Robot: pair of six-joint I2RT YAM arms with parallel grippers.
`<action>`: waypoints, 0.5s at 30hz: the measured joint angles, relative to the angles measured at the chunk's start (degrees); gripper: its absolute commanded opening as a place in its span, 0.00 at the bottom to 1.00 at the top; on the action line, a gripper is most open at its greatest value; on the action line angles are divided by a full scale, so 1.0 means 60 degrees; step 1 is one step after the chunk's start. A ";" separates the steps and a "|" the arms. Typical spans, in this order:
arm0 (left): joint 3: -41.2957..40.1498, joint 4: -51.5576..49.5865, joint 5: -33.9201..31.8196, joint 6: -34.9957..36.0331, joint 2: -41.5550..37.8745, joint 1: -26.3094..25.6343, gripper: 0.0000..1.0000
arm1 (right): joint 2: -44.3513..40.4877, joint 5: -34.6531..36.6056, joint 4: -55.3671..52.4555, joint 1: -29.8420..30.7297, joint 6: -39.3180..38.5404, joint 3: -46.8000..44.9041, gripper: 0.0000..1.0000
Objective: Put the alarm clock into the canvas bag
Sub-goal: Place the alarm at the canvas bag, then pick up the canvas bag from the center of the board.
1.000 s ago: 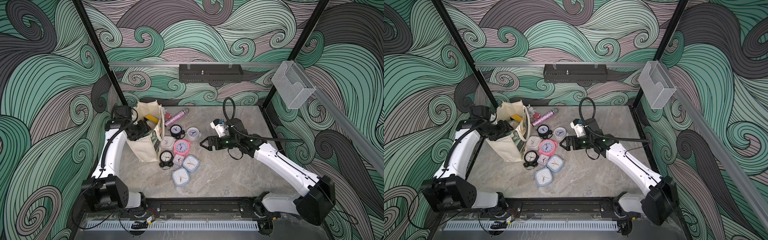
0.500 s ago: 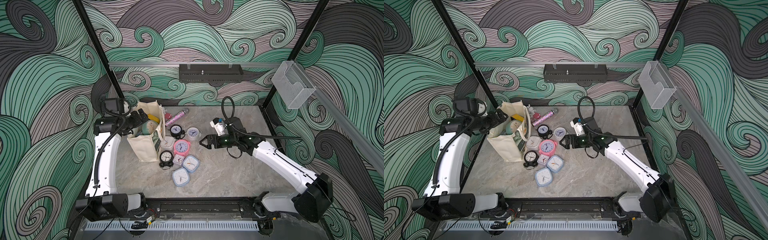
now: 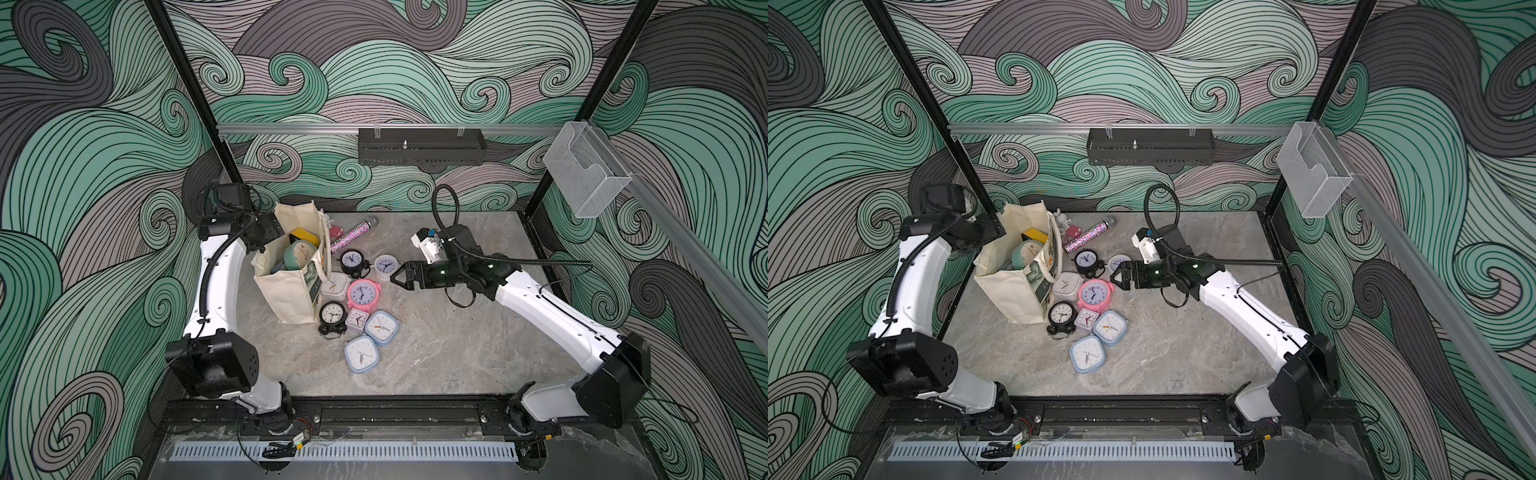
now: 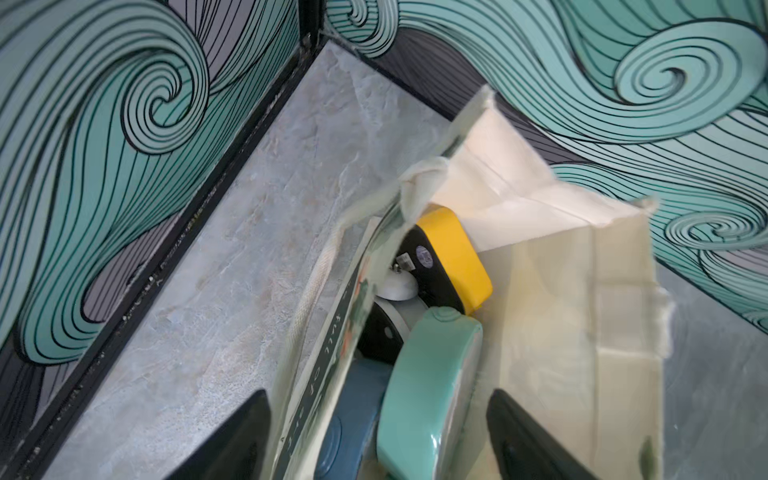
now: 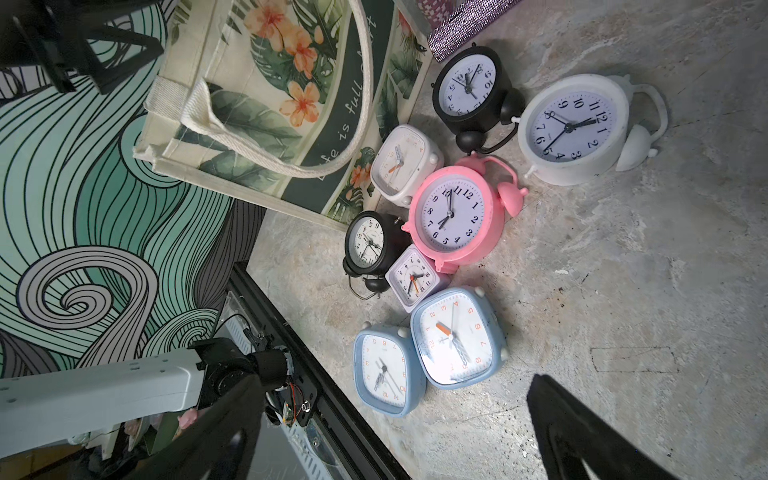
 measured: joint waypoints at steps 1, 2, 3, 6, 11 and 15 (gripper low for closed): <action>-0.0004 0.0004 -0.0040 0.0036 0.0175 0.0022 0.62 | 0.0142 -0.0004 -0.0025 0.0018 0.0051 0.0189 1.00; -0.0004 0.0025 -0.0062 0.0058 0.0324 0.0055 0.54 | 0.0306 0.0000 -0.0058 0.0036 0.0098 0.0379 1.00; -0.0004 0.0044 -0.0066 0.0073 0.0430 0.0062 0.47 | 0.0459 0.0000 -0.0106 0.0047 0.0135 0.0546 1.00; -0.0062 0.0226 0.0280 0.0171 0.0637 0.0091 0.24 | 0.1177 0.0004 -0.0379 0.0149 0.0310 0.1410 1.00; -0.0317 0.0430 0.1410 0.0051 0.0612 0.0080 0.03 | 0.2532 -0.0007 -0.0663 0.0379 0.0590 0.3122 1.00; -0.0918 0.0765 0.2036 -0.0076 0.0255 -0.0015 0.00 | 0.3654 -0.0040 -0.0849 0.0510 0.0856 0.4590 0.97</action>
